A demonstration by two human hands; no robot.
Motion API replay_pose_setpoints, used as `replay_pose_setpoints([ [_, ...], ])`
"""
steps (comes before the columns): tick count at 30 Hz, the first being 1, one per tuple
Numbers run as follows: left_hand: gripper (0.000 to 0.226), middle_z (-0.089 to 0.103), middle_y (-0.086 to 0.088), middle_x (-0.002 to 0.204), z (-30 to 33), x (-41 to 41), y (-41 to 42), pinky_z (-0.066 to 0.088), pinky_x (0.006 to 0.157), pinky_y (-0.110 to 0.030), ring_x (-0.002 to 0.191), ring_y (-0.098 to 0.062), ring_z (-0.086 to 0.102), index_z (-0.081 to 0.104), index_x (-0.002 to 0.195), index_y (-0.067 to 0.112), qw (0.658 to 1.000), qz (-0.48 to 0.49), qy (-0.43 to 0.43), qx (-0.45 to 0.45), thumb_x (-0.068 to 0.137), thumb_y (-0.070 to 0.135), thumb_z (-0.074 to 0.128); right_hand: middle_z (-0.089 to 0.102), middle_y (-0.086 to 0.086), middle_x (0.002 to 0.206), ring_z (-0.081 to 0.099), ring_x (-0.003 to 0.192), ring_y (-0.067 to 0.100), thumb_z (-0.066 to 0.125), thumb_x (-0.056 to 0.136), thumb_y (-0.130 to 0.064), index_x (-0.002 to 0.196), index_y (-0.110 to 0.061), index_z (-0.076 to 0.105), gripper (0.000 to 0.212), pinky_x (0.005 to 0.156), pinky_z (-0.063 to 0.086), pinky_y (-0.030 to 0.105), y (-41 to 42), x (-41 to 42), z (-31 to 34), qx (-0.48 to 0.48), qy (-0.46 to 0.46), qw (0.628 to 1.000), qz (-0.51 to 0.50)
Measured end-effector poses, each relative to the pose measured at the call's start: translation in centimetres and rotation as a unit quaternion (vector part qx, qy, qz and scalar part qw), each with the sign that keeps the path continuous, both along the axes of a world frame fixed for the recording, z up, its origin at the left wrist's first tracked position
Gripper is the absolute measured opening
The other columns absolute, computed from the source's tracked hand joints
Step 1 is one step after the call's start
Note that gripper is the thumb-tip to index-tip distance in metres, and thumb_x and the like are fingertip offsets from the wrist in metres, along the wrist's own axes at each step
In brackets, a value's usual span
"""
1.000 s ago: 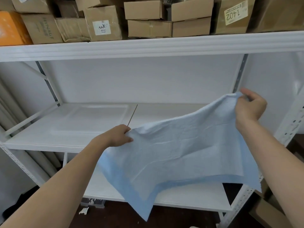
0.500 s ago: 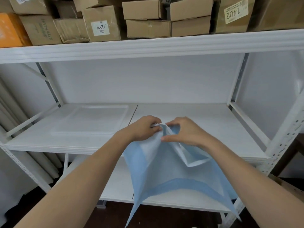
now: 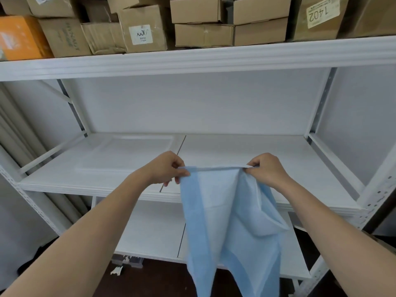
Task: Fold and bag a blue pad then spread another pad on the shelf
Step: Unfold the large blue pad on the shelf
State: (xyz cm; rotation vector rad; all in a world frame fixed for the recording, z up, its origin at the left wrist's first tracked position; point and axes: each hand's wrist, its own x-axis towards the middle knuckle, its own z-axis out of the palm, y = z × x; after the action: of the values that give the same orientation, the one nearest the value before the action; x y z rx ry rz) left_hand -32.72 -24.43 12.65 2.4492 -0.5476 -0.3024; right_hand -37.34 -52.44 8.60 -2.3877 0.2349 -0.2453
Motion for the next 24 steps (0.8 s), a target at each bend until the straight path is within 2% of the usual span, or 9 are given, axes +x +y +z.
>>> replay_pose_setpoints([
  [5, 0.02, 0.061, -0.003, 0.05, -0.7, 0.5, 1.6, 0.035, 0.041, -0.018, 0.03, -0.012, 0.042, 0.065, 0.074, 0.01, 0.994, 0.097, -0.041, 0.022, 0.089, 0.022, 0.062, 0.069, 0.0, 0.102, 0.061, 0.102, 0.015, 0.077, 0.075, -0.04, 0.101, -0.012, 0.073, 0.038, 0.088, 0.044, 0.025, -0.4, 0.4, 0.2, 0.111, 0.034, 0.993, 0.012],
  [7, 0.019, 0.064, -0.003, 0.049, -0.9, 0.9, 2.3, 0.038, 0.047, -0.021, 0.029, -0.013, 0.045, 0.064, 0.079, 0.008, 0.987, 0.153, -0.056, 0.014, 0.09, 0.021, 0.057, 0.062, 0.0, 0.123, 0.048, 0.125, 0.019, 0.07, 0.075, -0.056, 0.118, -0.019, 0.066, 0.057, 0.107, 0.037, 0.035, -1.4, 1.0, 0.2, 0.101, 0.016, 0.993, -0.052],
  [9, 0.019, 0.067, -0.006, 0.051, -1.3, 1.5, 3.0, 0.045, 0.055, -0.026, 0.03, -0.016, 0.051, 0.06, 0.085, 0.0, 0.973, 0.217, -0.038, -0.065, 0.091, 0.014, 0.049, 0.052, 0.005, 0.138, 0.035, 0.136, 0.027, 0.063, 0.082, -0.052, 0.131, -0.016, 0.055, 0.062, 0.114, 0.028, 0.041, -2.5, 1.2, 0.5, 0.074, -0.009, 0.989, -0.124],
  [12, 0.014, 0.068, -0.014, 0.058, -1.7, 2.4, 4.1, 0.051, 0.057, -0.035, 0.036, -0.025, 0.059, 0.049, 0.095, 0.002, 0.929, 0.291, -0.001, -0.228, 0.094, 0.006, 0.036, 0.038, 0.012, 0.147, 0.036, 0.135, 0.029, 0.059, 0.09, -0.033, 0.141, -0.005, 0.041, 0.061, 0.112, 0.028, 0.036, -3.7, 1.1, 0.5, 0.12, -0.067, 0.974, -0.18],
  [15, 0.017, 0.069, -0.018, 0.083, -2.2, 3.6, 5.0, 0.055, 0.064, -0.039, 0.054, -0.029, 0.067, 0.046, 0.101, 0.004, 0.895, 0.339, 0.001, -0.29, 0.097, 0.009, 0.03, 0.034, 0.011, 0.145, 0.039, 0.13, 0.029, 0.058, 0.09, -0.023, 0.14, -0.003, 0.037, 0.058, 0.101, 0.035, 0.033, -4.2, 0.9, -0.1, 0.159, -0.125, 0.95, -0.237],
  [17, 0.014, 0.068, -0.018, 0.095, -2.6, 4.3, 5.4, 0.054, 0.075, -0.042, 0.069, -0.031, 0.068, 0.045, 0.09, 0.005, 0.885, 0.364, -0.028, -0.289, 0.093, 0.013, 0.034, 0.033, 0.01, 0.144, 0.037, 0.132, 0.026, 0.058, 0.088, -0.023, 0.142, -0.005, 0.034, 0.061, 0.105, 0.032, 0.033, -4.4, 0.9, -0.6, 0.15, -0.151, 0.943, -0.257],
  [19, 0.011, 0.065, -0.017, 0.095, -3.0, 4.7, 5.5, 0.051, 0.07, -0.04, 0.08, -0.034, 0.065, 0.044, 0.085, 0.006, 0.893, 0.369, -0.066, -0.25, 0.085, 0.017, 0.041, 0.031, 0.011, 0.146, 0.033, 0.135, 0.024, 0.058, 0.088, -0.021, 0.144, -0.007, 0.03, 0.064, 0.109, 0.027, 0.032, -4.6, 0.7, -0.9, 0.136, -0.17, 0.939, -0.266],
  [22, 0.012, 0.047, -0.003, 0.08, -3.4, 4.9, 4.5, 0.036, 0.052, -0.027, 0.069, -0.022, 0.049, 0.041, 0.097, 0.005, 0.914, 0.343, -0.085, -0.199, 0.087, 0.008, 0.047, 0.023, 0.011, 0.152, 0.024, 0.141, 0.022, 0.056, 0.088, -0.018, 0.149, -0.009, 0.022, 0.07, 0.114, 0.019, 0.03, -5.4, 0.4, -1.2, 0.11, -0.179, 0.938, -0.274],
  [24, 0.023, 0.04, 0.007, 0.077, -3.9, 5.3, 3.6, 0.035, 0.053, -0.026, 0.071, -0.019, 0.045, 0.034, 0.102, 0.008, 0.928, 0.302, -0.088, -0.2, 0.086, 0.005, 0.051, 0.02, 0.011, 0.154, 0.021, 0.143, 0.022, 0.056, 0.088, -0.017, 0.15, -0.01, 0.018, 0.073, 0.117, 0.017, 0.032, -6.1, 0.3, -1.2, 0.094, -0.177, 0.941, -0.273],
])
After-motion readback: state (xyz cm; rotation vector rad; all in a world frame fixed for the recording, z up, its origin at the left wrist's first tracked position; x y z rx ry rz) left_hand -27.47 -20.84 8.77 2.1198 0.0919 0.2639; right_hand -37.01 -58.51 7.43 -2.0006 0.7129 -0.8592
